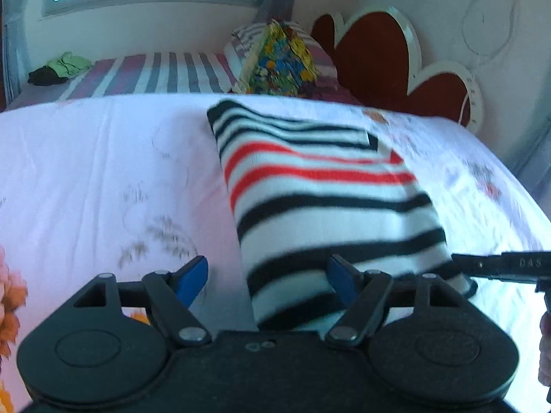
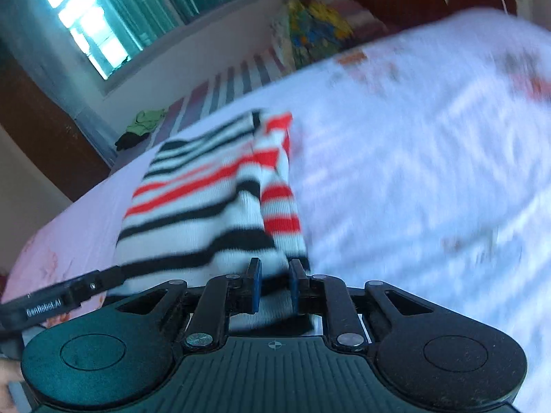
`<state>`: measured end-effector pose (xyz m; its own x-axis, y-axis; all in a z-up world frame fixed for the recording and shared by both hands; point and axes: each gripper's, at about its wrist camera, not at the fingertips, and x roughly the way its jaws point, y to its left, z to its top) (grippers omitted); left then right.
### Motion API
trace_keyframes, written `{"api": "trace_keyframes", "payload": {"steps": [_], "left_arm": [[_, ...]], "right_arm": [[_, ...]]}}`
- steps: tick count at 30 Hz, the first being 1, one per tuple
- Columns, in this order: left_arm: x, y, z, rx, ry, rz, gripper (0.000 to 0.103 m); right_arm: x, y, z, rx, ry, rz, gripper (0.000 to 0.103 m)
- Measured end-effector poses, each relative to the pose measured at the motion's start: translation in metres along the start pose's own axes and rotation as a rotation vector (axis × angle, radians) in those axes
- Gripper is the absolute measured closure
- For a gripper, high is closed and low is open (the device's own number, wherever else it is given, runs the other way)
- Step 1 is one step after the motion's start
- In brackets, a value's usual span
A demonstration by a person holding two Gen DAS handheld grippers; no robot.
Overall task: Fold small clothes
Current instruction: 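Open the right gripper and pull it back from the sweater bundle, then grasp the bundle's end with the right gripper while the left gripper pinches it too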
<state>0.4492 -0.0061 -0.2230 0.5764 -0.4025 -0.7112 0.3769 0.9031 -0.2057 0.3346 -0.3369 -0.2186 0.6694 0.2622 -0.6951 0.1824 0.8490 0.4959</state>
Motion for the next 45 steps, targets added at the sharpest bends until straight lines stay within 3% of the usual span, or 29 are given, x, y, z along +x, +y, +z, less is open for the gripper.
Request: {"api": "trace_keyframes", "payload": {"steps": [3, 5, 7, 10, 13, 15, 19, 20, 26, 32, 36, 39, 40, 41, 42, 43, 45], "left_arm": [[0.006, 0.001, -0.010, 0.033, 0.005, 0.025, 0.029], [0.011, 0.002, -0.017, 0.074, -0.002, 0.030, 0.029], [0.011, 0.003, -0.018, 0.056, 0.008, 0.032, 0.029], [0.001, -0.002, -0.012, 0.045, 0.001, 0.037, 0.032], [-0.008, -0.008, -0.010, 0.067, -0.018, 0.036, 0.032], [-0.006, -0.011, -0.010, 0.069, -0.012, 0.036, 0.031], [0.012, -0.006, -0.015, 0.034, 0.034, 0.037, 0.026], [0.013, -0.004, -0.015, 0.020, 0.038, 0.041, 0.023], [0.009, -0.009, -0.009, 0.020, 0.026, 0.040, 0.026], [-0.001, -0.014, 0.007, 0.002, -0.024, 0.040, 0.026], [0.003, -0.012, 0.025, -0.024, -0.031, 0.050, 0.021], [0.009, -0.008, 0.038, -0.041, -0.039, 0.059, 0.019], [0.012, -0.006, 0.042, -0.054, -0.039, 0.060, 0.019], [0.015, -0.004, 0.045, -0.069, -0.036, 0.061, 0.019], [0.018, -0.001, 0.049, -0.089, -0.032, 0.058, 0.017], [0.022, 0.001, 0.052, -0.106, -0.022, 0.046, 0.016], [0.032, 0.003, 0.054, -0.112, 0.014, 0.026, 0.013]], "right_arm": [[0.000, 0.008, -0.003, -0.024, -0.008, -0.022, 0.086], [0.010, 0.010, -0.011, -0.126, -0.005, -0.107, 0.082], [0.012, 0.000, -0.013, -0.049, -0.005, -0.093, 0.075], [0.004, 0.013, -0.010, -0.113, -0.030, -0.147, 0.075], [-0.013, 0.022, -0.004, -0.118, -0.063, -0.078, 0.075], [-0.014, 0.029, -0.007, -0.147, -0.052, -0.076, 0.075], [0.005, 0.022, -0.017, -0.199, 0.015, -0.171, 0.075], [0.005, 0.017, -0.015, -0.176, 0.018, -0.154, 0.075], [-0.019, 0.018, 0.014, -0.235, -0.070, -0.144, 0.075], [-0.025, 0.001, 0.058, -0.258, -0.124, -0.215, 0.075], [-0.020, -0.001, 0.081, -0.237, -0.126, -0.192, 0.074], [-0.006, 0.009, 0.087, -0.228, -0.085, -0.114, 0.074], [0.001, 0.014, 0.087, -0.226, -0.066, -0.083, 0.066], [0.008, 0.018, 0.085, -0.221, -0.049, -0.057, 0.037], [0.013, 0.021, 0.083, -0.213, -0.040, -0.037, 0.022], [0.017, 0.024, 0.081, -0.211, -0.046, -0.025, 0.013], [0.032, 0.030, 0.078, -0.215, -0.018, 0.001, 0.013]]}}
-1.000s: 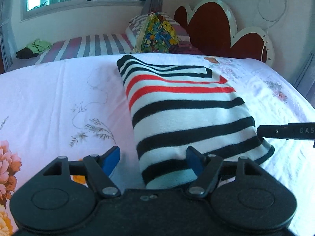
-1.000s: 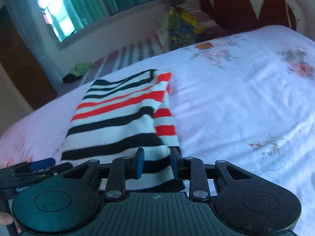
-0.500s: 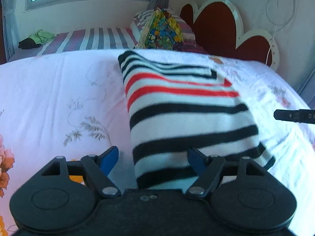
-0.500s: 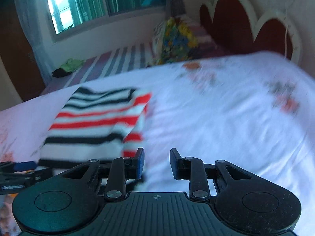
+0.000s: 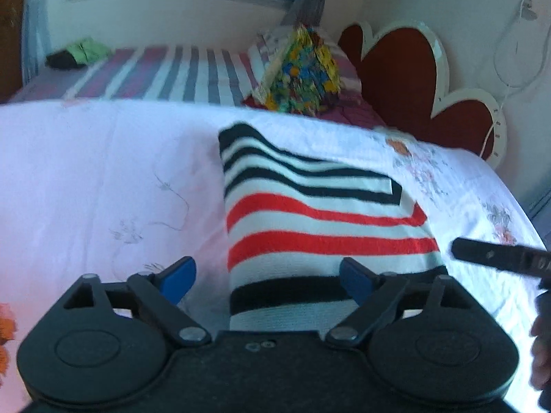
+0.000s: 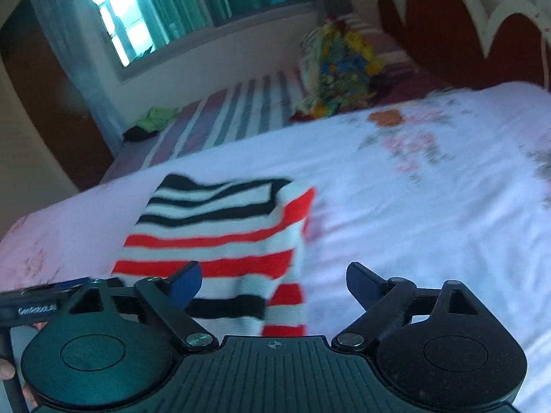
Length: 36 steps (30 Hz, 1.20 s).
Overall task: Fold small clothes
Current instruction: 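Grasp the bundle's end with the right gripper while the left gripper pinches it too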
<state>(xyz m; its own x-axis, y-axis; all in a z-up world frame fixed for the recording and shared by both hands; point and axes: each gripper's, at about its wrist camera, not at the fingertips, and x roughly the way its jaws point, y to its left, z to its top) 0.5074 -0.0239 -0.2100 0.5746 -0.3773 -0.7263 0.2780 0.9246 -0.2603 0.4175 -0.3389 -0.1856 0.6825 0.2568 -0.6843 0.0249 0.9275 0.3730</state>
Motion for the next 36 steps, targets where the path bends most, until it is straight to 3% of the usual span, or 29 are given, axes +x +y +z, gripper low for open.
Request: {"api": "trace_keyframes", "payload": {"steps": [7, 9, 11, 13, 15, 17, 18, 19, 21, 23, 28, 36], "left_arm": [[0.025, 0.021, -0.002, -0.098, 0.062, -0.083, 0.012], [0.032, 0.024, -0.005, -0.134, 0.075, -0.118, 0.020], [0.038, 0.021, -0.005, -0.151, 0.081, -0.144, 0.030], [0.041, 0.014, -0.005, -0.139, 0.072, -0.121, 0.030], [0.039, 0.009, -0.004, -0.127, 0.072, -0.106, 0.030], [0.038, 0.006, -0.003, -0.099, 0.072, -0.096, 0.029], [0.039, 0.007, -0.003, -0.099, 0.074, -0.092, 0.024], [0.042, 0.007, -0.003, -0.094, 0.074, -0.090, 0.022], [0.046, 0.005, -0.003, -0.085, 0.071, -0.086, 0.022], [0.048, 0.001, -0.003, -0.086, 0.063, -0.068, 0.022], [0.043, -0.002, -0.003, -0.084, 0.061, -0.057, 0.029], [0.031, -0.002, -0.004, -0.077, 0.031, -0.055, 0.045]], "right_arm": [[0.043, -0.017, -0.008, 0.098, 0.106, 0.080, 0.013], [0.052, -0.021, -0.013, 0.128, 0.132, 0.106, 0.013], [0.058, -0.023, -0.016, 0.137, 0.126, 0.129, 0.037], [0.057, -0.023, -0.016, 0.151, 0.124, 0.158, 0.053], [0.052, -0.022, -0.013, 0.128, 0.121, 0.158, 0.060], [0.048, -0.026, -0.011, 0.125, 0.132, 0.175, 0.060], [0.051, -0.028, -0.011, 0.129, 0.144, 0.179, 0.058], [0.054, -0.030, -0.011, 0.143, 0.144, 0.171, 0.048], [0.061, -0.025, -0.014, 0.139, 0.135, 0.162, 0.046], [0.063, -0.017, -0.015, 0.122, 0.112, 0.144, 0.047], [0.054, -0.007, -0.015, 0.082, 0.093, 0.120, 0.062], [0.046, 0.002, -0.019, 0.064, 0.059, 0.101, 0.064]]}}
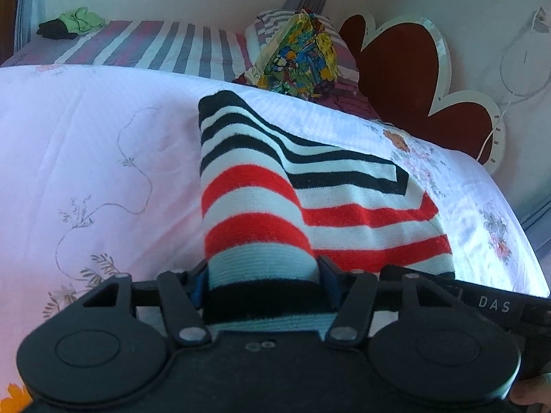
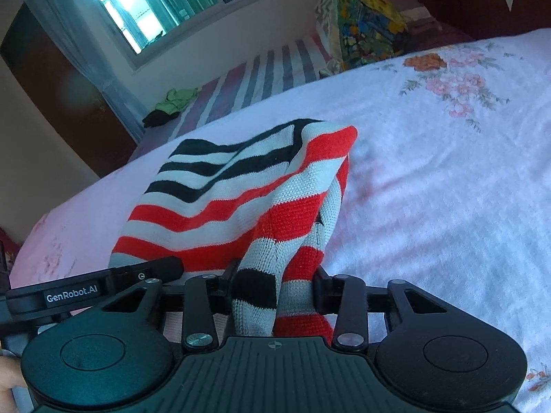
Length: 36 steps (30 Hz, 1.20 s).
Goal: Fold small clothes
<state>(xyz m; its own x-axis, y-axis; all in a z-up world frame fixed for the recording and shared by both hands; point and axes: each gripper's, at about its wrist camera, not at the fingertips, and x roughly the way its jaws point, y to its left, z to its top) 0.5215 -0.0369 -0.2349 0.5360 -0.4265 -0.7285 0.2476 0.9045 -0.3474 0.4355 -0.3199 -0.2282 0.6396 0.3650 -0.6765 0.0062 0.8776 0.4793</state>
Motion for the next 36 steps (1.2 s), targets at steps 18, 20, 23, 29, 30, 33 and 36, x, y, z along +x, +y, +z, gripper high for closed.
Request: {"api": "trace_keyframes", "payload": {"steps": [18, 20, 23, 29, 30, 33, 36], "left_arm": [[-0.087, 0.035, 0.003, 0.000, -0.076, 0.069, 0.047], [-0.107, 0.051, 0.003, -0.001, -0.095, 0.087, 0.047], [-0.136, 0.085, 0.003, -0.012, -0.119, 0.106, 0.047], [-0.190, 0.175, -0.002, -0.035, -0.155, 0.128, 0.047], [-0.198, 0.193, -0.002, -0.037, -0.156, 0.133, 0.047], [-0.216, 0.238, 0.000, -0.034, -0.161, 0.149, 0.048], [-0.227, 0.284, 0.003, -0.026, -0.166, 0.164, 0.048]], "right_arm": [[-0.027, 0.090, -0.007, -0.041, -0.047, 0.141, 0.065], [-0.024, 0.118, -0.012, -0.058, -0.051, 0.162, 0.065], [-0.014, 0.163, -0.022, -0.081, -0.048, 0.191, 0.065], [0.022, 0.267, -0.057, -0.094, -0.051, 0.221, 0.065], [0.032, 0.288, -0.065, -0.097, -0.049, 0.224, 0.065], [0.061, 0.338, -0.082, -0.091, -0.038, 0.235, 0.065], [0.094, 0.383, -0.096, -0.098, -0.040, 0.248, 0.065]]}}
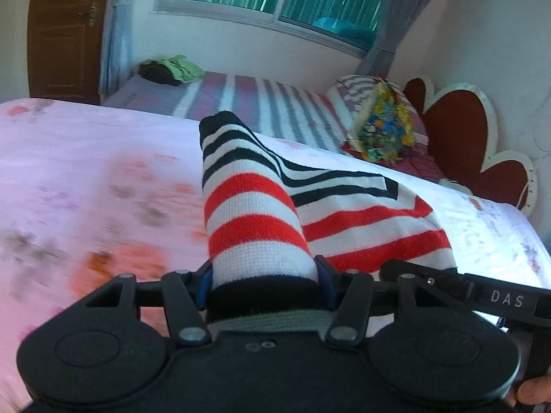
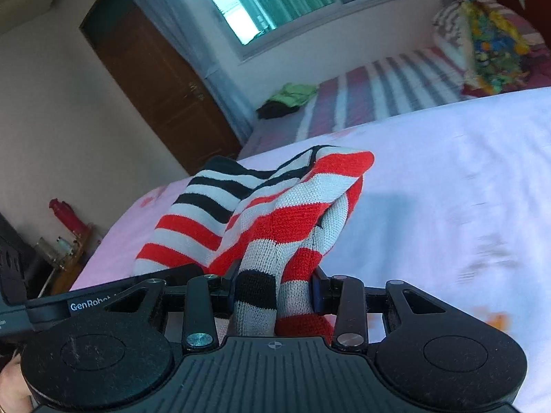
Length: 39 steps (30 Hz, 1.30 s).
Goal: Fold small clothes
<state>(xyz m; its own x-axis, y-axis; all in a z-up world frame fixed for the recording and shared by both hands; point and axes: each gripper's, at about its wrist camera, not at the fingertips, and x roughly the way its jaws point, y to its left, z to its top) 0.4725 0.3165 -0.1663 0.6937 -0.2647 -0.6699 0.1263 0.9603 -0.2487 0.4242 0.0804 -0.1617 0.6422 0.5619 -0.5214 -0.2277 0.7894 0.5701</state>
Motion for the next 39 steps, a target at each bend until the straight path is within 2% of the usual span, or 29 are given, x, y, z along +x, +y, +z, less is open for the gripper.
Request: {"api": "trace_keyframes", "payload": {"steps": [3, 7, 10, 12, 14, 17, 21, 25, 27, 29, 33, 34, 35, 37, 39], "left_arm": [[0.006, 0.039, 0.002, 0.001, -0.007, 0.016, 0.048], [0.021, 0.077, -0.003, -0.010, 0.000, 0.020, 0.047], [0.034, 0.102, -0.020, -0.023, 0.023, 0.018, 0.046], [0.034, 0.112, -0.029, -0.046, -0.006, -0.013, 0.042], [0.034, 0.108, -0.029, -0.043, -0.013, -0.015, 0.042], [0.031, 0.113, -0.026, -0.056, 0.006, -0.017, 0.042], [0.021, 0.125, -0.019, -0.091, 0.036, -0.026, 0.042], [0.015, 0.129, -0.016, -0.103, 0.018, -0.034, 0.044], [0.012, 0.129, -0.012, -0.095, -0.009, -0.021, 0.044], [0.016, 0.128, -0.007, -0.075, -0.031, -0.003, 0.044], [0.042, 0.127, 0.006, -0.083, 0.004, 0.045, 0.044], [0.048, 0.127, 0.008, -0.084, 0.010, 0.058, 0.044], [0.053, 0.127, 0.009, -0.086, 0.013, 0.067, 0.039], [0.060, 0.132, 0.009, -0.114, 0.015, 0.076, 0.038], [0.063, 0.136, 0.009, -0.150, 0.013, 0.083, 0.038]], "right_arm": [[0.045, 0.028, -0.009, -0.001, 0.001, 0.013, 0.065], [0.090, 0.046, -0.024, -0.022, 0.028, 0.003, 0.065], [0.112, 0.044, -0.037, -0.021, 0.061, -0.034, 0.065], [0.119, 0.031, -0.040, 0.010, 0.069, -0.033, 0.065], [0.123, 0.022, -0.040, 0.052, 0.078, -0.036, 0.058], [0.123, 0.020, -0.028, 0.060, 0.090, -0.049, 0.058], [0.128, 0.009, -0.009, 0.182, 0.112, -0.017, 0.052], [0.138, -0.002, 0.004, 0.222, 0.121, -0.015, 0.051], [0.142, -0.009, 0.009, 0.238, 0.119, -0.006, 0.049], [0.146, -0.012, 0.013, 0.237, 0.112, -0.003, 0.040], [0.166, -0.023, 0.023, 0.253, 0.121, 0.031, 0.040], [0.169, -0.023, 0.025, 0.254, 0.119, 0.034, 0.041], [0.172, -0.022, 0.029, 0.239, 0.107, 0.030, 0.055], [0.176, -0.017, 0.035, 0.178, 0.088, 0.027, 0.067], [0.171, -0.006, 0.040, 0.080, 0.053, 0.038, 0.071]]}}
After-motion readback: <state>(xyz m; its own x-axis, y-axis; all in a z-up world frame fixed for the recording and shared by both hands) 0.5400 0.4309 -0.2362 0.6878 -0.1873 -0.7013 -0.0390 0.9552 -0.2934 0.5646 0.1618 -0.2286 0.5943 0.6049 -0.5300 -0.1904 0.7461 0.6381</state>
